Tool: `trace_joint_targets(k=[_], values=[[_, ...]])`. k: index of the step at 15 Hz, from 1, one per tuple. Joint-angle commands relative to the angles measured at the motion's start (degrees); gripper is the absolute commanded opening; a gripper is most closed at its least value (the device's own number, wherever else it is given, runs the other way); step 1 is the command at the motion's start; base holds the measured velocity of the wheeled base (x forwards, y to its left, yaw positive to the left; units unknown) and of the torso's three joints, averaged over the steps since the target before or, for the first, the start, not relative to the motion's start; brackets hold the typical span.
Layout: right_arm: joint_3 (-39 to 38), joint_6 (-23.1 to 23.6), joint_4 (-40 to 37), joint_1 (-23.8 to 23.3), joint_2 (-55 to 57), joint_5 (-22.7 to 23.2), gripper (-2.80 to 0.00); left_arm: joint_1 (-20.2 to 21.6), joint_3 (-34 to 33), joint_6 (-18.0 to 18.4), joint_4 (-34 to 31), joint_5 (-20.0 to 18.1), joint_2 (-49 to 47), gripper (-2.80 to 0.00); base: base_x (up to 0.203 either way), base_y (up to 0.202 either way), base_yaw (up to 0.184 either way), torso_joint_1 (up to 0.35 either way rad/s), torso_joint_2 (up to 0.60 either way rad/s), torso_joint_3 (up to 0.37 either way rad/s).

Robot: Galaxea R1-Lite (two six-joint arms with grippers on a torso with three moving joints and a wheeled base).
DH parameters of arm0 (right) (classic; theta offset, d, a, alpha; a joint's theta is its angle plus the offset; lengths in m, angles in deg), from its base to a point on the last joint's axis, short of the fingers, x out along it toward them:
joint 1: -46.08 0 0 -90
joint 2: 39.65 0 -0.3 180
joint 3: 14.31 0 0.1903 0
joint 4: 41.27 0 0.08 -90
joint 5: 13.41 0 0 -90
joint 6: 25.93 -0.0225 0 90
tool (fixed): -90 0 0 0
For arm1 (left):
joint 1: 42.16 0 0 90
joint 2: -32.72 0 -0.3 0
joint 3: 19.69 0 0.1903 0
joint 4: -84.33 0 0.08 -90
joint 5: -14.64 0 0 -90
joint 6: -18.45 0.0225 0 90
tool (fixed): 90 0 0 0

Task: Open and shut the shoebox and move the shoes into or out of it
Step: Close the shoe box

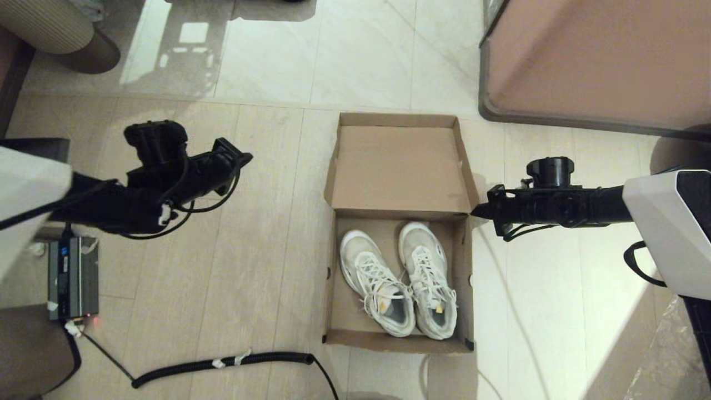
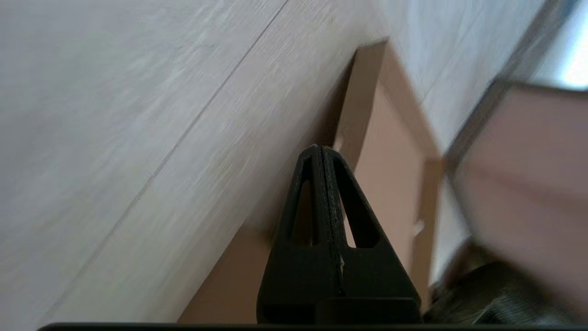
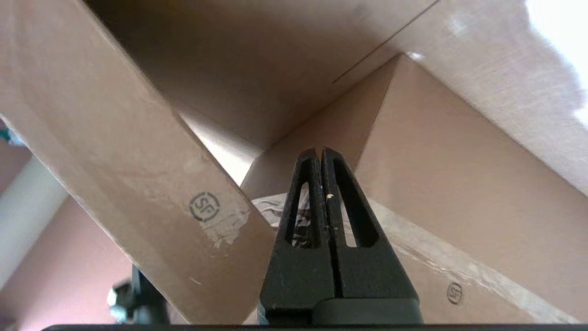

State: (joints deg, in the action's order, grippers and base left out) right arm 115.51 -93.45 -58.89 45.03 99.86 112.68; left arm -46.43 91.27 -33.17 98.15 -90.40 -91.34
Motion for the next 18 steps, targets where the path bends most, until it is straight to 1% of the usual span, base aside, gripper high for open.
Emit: trace_joint_targets(k=[1,2,3,4,5,6,8,9,12,14,16,18], values=[[0.91,-0.33,-0.2,-0.56,-0.29,0.25,-2.8,-0.35,11.18,-7.86,0.53,-1.16,-11.09,-2.8,0.0,0.0,0.0,0.0,0.0,0.0],[0.96,-0.33,-0.29,-0.89,-0.29,0.29,-2.8,-0.44,15.66,-11.82,0.97,-2.66,-13.82,-2.8,0.0,0.0,0.0,0.0,0.0,0.0],[1.04,-0.33,-0.29,-1.06,-0.29,0.2,-2.8,-0.54,18.46,-14.12,1.77,-5.62,-16.42,-2.8,0.0,0.0,0.0,0.0,0.0,0.0],[1.11,-0.42,-0.23,-1.12,-0.29,0.2,-2.8,-0.6,19.41,-15.21,3.23,-10.73,-18.08,-2.8,0.0,0.0,0.0,0.0,0.0,0.0],[1.86,-0.55,-0.28,-1.36,-0.12,0.13,-2.8,-0.79,19.79,-15.57,5.6,-15.22,-19.84,-2.8,0.0,0.0,0.0,0.0,0.0,0.0],[2.38,-0.59,-0.29,-1.59,-0.02,0.1,-2.8,-1.29,19.95,-15.14,7.44,-17.34,-21.43,-2.8,0.0,0.0,0.0,0.0,0.0,0.0],[2.63,-0.59,-0.38,-1.68,0.06,-0.15,-2.8,-3.32,20.02,-11.84,8.45,-18.22,-24.19,-2.8,0.0,0.0,0.0,0.0,0.0,0.0],[2.63,-0.59,-1.0,-1.68,-0.03,-0.15,-2.8,-4.5,20.06,-10.76,8.62,-18.42,-25.45,-2.8,0.0,0.0,0.0,0.0,0.0,0.0],[2.54,-0.59,-2.67,-1.68,-0.2,-0.32,-2.8,-6.71,21.22,-10.51,9.11,-18.62,-27.49,-2.8,0.0,0.0,0.0,0.0,0.0,0.0],[2.39,-0.59,-2.76,-1.59,-0.29,-0.73,-2.8,-7.39,22.89,-10.43,9.27,-18.36,-29.19,-2.8,0.0,0.0,0.0,0.0,0.0,0.0],[2.47,-0.59,-4.3,-1.51,-0.29,-1.7,-2.8,-7.82,22.94,-10.43,9.31,-18.41,-29.68,-2.8,0.0,0.0,0.0,0.0,0.0,0.0],[1.56,-0.5,-4.34,-1.25,-0.5,-1.73,-2.8,-8.62,23.11,-10.43,10.36,-18.52,-30.66,-2.8,0.0,0.0,0.0,0.0,0.0,0.0]])
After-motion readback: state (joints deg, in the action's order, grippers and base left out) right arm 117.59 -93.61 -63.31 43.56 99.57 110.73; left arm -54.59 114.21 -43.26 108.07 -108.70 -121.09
